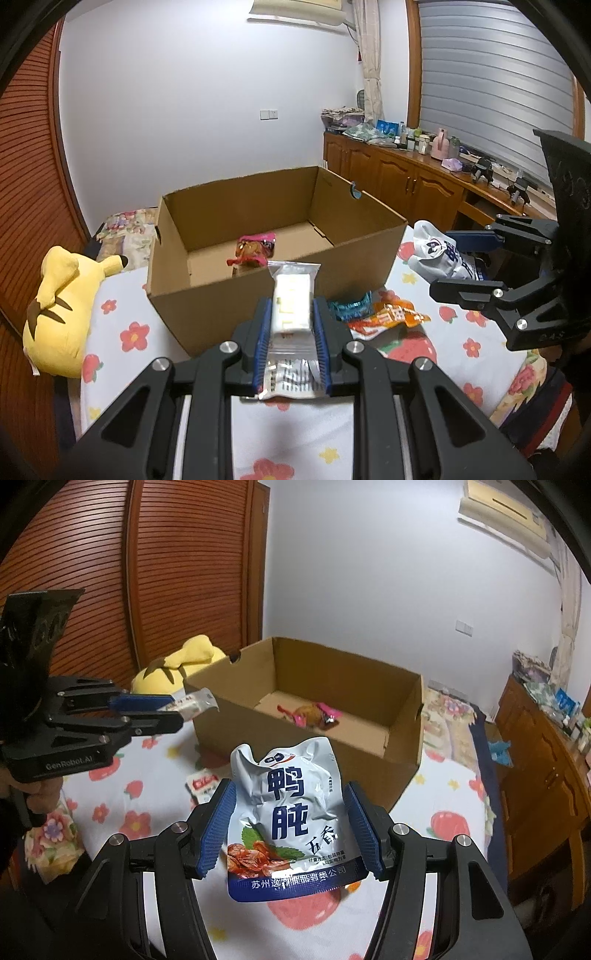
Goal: Organize snacks
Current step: 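Lift both held snacks and carry them over the cardboard box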
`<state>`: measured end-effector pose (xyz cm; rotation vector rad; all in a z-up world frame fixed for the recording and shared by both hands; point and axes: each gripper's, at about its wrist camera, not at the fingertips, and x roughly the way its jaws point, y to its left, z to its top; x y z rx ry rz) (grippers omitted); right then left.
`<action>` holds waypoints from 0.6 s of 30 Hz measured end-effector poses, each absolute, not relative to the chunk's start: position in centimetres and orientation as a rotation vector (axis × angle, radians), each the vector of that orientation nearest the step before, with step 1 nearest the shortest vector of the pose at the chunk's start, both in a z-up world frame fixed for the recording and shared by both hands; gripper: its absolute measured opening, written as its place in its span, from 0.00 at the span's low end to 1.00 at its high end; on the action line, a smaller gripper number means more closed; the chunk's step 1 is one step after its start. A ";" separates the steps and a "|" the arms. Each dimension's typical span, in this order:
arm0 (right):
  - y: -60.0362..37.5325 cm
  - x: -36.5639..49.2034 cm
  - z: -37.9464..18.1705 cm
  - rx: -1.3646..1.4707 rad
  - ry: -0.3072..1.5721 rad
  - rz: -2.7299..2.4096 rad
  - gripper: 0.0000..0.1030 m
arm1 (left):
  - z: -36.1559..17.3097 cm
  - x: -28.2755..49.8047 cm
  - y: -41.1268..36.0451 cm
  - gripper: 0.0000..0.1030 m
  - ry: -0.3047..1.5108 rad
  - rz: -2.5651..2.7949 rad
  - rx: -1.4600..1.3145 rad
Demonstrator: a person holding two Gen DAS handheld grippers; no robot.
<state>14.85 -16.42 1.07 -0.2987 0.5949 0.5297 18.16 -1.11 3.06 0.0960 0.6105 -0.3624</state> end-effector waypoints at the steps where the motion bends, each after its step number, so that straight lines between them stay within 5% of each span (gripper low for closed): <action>1: -16.2 15.2 1.4 -0.300 0.590 0.532 0.60 | 3.3 18.6 -1.1 0.20 0.610 -0.362 0.096; 18: -15.4 22.1 2.7 -0.302 0.588 0.571 0.60 | 4.5 26.0 -1.3 0.20 0.626 -0.322 0.141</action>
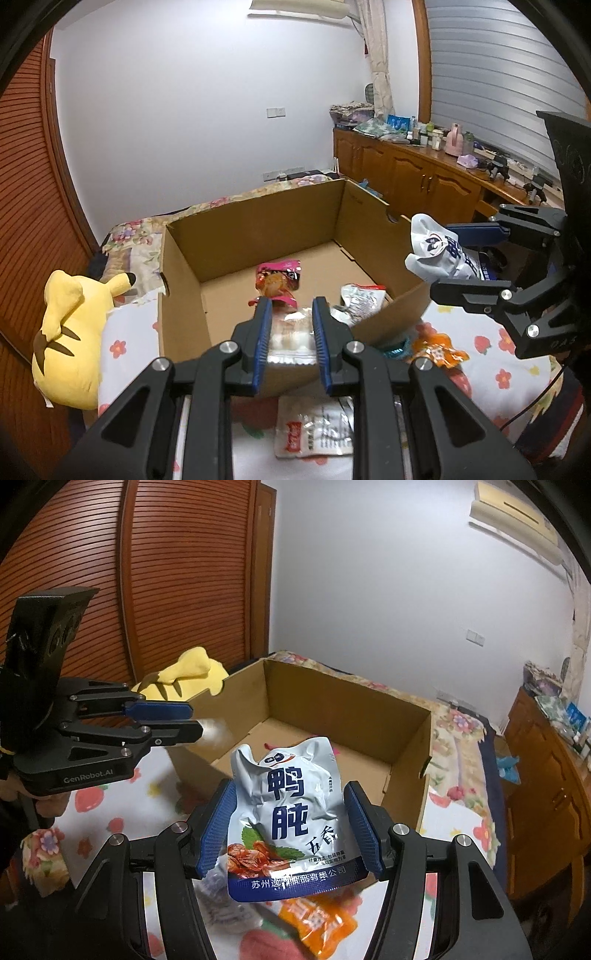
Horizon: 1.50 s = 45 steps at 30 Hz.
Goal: Organize snacks
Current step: 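Lift both held snacks and carry them over the cardboard box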
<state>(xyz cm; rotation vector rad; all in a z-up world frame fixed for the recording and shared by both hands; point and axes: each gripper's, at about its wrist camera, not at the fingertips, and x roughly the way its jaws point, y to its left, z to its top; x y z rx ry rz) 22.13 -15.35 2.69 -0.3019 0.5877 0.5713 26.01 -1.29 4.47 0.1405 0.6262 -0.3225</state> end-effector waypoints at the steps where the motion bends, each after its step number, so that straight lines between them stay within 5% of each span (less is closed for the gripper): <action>1: -15.3 22.4 2.7 -0.302 0.590 0.571 0.60 | 4.4 26.4 -1.3 0.20 0.629 -0.322 0.140; 13: -16.0 25.1 1.8 -0.263 0.617 0.587 0.60 | 4.2 28.3 -0.8 0.12 0.639 -0.328 0.143; 19: -16.0 24.6 1.7 -0.272 0.611 0.609 0.60 | 1.2 23.3 1.5 0.37 0.695 -0.347 0.149; 35: -15.6 23.4 0.9 -0.288 0.634 0.597 0.60 | -9.7 17.4 2.2 0.38 0.950 -0.377 0.129; 39: -15.5 23.4 1.0 -0.295 0.633 0.593 0.60 | -10.3 17.2 1.4 0.19 0.952 -0.371 0.169; 45: -15.7 23.7 0.7 -0.293 0.639 0.587 0.60 | -7.6 17.3 1.8 0.18 0.880 -0.362 0.135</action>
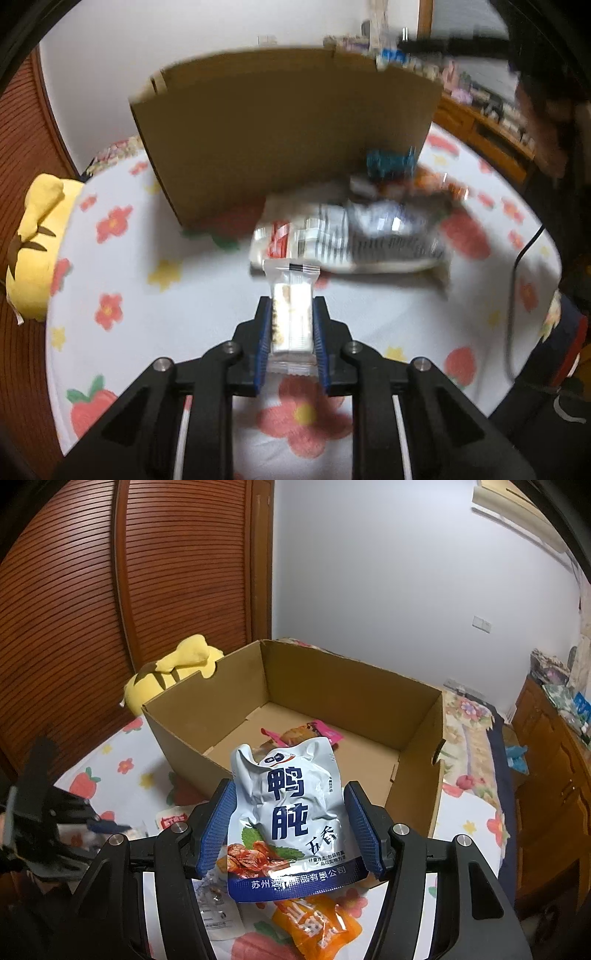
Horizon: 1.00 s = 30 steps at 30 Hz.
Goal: Organize snacks
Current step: 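Lift both held snacks and carry them over the cardboard box, then open both tools to drop the snacks into the box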
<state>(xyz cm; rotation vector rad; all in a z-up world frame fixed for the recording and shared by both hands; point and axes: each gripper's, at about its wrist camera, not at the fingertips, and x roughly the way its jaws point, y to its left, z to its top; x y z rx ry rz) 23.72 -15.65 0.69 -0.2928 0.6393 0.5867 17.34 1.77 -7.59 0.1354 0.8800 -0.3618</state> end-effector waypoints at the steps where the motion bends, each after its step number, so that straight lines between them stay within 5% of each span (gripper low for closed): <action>1: -15.7 23.9 0.6 -0.289 0.641 0.585 0.60 | -6.7 17.4 1.8 0.18 0.859 -0.364 0.129; 13: -15.8 26.8 0.9 -0.241 0.641 0.572 0.61 | 5.0 23.8 -0.1 0.18 0.609 -0.391 0.106; 30: -17.3 31.6 0.7 -0.190 0.710 0.538 0.62 | 3.0 34.1 -3.0 0.19 0.686 -0.335 0.105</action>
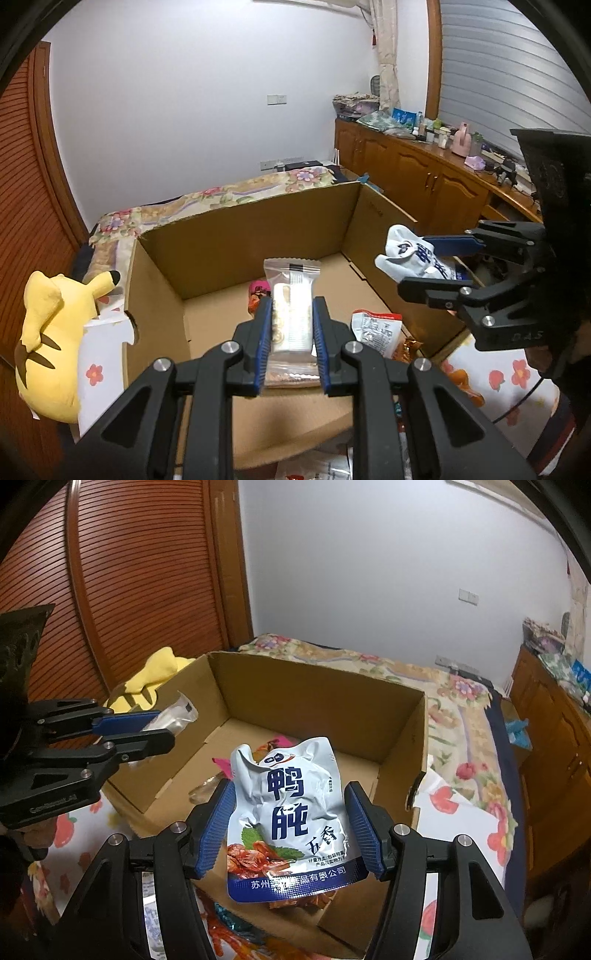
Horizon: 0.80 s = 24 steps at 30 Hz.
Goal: Organize snacks
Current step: 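Open both tools to drop the snacks into the box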
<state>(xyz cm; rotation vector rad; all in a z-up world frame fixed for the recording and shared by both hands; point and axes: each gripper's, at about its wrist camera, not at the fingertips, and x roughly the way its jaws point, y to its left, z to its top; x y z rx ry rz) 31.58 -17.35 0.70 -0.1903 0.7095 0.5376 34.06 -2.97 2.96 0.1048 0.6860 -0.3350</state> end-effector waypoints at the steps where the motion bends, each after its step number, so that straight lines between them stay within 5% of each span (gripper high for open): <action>1: -17.3 31.7 0.6 -0.188 0.716 0.534 0.62 | 2.8 34.2 -3.1 0.19 0.689 -0.332 0.106; 24: -19.1 24.5 2.8 -0.168 0.673 0.524 0.65 | 3.8 27.3 -2.7 0.44 0.654 -0.333 0.090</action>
